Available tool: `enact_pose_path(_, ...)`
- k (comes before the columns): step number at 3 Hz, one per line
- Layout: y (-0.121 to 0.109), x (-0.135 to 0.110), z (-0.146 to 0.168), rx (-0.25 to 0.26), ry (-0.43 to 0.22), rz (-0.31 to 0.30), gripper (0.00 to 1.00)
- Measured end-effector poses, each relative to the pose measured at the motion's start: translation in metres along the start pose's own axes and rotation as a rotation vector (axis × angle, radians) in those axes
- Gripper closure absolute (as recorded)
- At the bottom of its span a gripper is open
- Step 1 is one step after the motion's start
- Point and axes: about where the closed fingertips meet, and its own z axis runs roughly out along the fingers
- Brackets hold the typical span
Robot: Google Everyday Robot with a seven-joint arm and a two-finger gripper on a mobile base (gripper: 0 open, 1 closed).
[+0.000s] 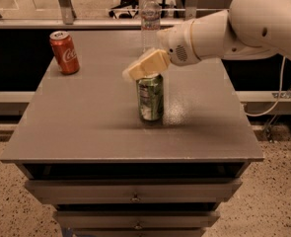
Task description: Knock green can over
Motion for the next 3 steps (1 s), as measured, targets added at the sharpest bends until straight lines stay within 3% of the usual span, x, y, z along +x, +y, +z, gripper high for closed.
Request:
enact_pose_path(1, -0.012, -0.024, 0.010, 0.013, -0.086, 0.009, 0.00)
enact_pose_path(2, -0.017, -0.022, 0.018, 0.018, -0.125, 0.031, 0.00)
enact_pose_path(3, -0.027, -0.016, -0.006, 0.035, -0.141, 0.049, 0.00)
